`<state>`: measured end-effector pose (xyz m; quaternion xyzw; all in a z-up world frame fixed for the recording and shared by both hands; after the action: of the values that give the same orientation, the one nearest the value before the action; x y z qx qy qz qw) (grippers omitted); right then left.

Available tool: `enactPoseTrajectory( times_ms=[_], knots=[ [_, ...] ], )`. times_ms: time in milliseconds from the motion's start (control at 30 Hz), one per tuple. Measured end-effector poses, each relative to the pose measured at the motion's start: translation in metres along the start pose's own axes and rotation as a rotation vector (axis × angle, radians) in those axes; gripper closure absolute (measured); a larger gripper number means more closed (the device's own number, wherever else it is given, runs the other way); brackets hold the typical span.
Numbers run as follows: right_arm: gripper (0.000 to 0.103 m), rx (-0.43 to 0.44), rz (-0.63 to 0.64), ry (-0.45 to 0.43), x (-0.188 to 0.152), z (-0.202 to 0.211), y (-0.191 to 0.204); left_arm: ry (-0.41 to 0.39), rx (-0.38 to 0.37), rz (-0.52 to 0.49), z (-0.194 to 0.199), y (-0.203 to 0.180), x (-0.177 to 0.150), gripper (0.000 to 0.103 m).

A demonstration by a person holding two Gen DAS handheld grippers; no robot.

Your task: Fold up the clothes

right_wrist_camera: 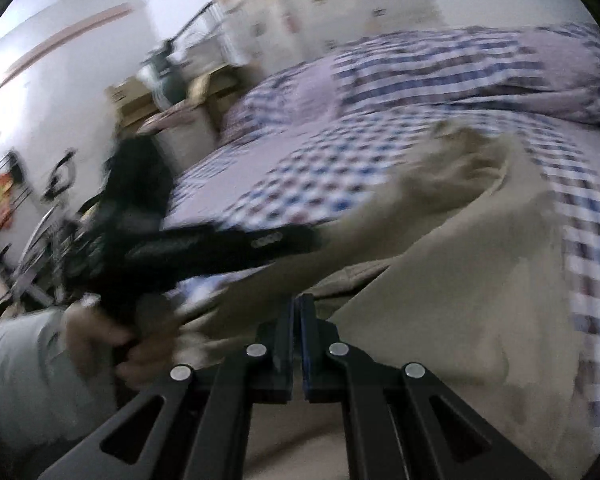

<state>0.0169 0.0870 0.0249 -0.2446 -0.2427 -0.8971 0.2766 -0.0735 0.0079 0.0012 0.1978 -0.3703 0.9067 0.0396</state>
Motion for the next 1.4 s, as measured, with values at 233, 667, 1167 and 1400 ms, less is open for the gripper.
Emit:
enactPoseTrajectory(
  times_ms=[233, 667, 1167, 1400],
  knots=[
    [0.071, 0.064, 0.140, 0.093, -0.018, -0.008, 0.034, -0.050, 0.220, 0.033, 0.010, 0.026, 0.007, 0.053],
    [0.049, -0.143, -0.315, -0.038, 0.007, 0.025, -0.145, -0.166, 0.396, 0.113, 0.048, 0.063, 0.012, 0.053],
    [0.096, -0.322, -0.340, 0.014, 0.011, -0.025, -0.165, -0.163, 0.272, 0.068, 0.064, 0.050, 0.014, 0.053],
    [0.097, -0.324, -0.139, -0.102, 0.037, -0.002, -0.083, -0.203, 0.181, 0.045, 0.080, 0.029, 0.017, 0.053]
  ],
)
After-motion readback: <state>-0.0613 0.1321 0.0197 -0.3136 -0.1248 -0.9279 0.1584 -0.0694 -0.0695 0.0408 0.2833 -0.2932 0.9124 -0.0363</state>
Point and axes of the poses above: each gripper's, at about its wrist camera, not at the fingertips, and z roughly against the way its jaws point, y to its left, x to its top, the point moved 10 cm from there along -z, roughly the way its jaws point, and after that the axes turned 14 degrees about y, right-handed, at the moved point
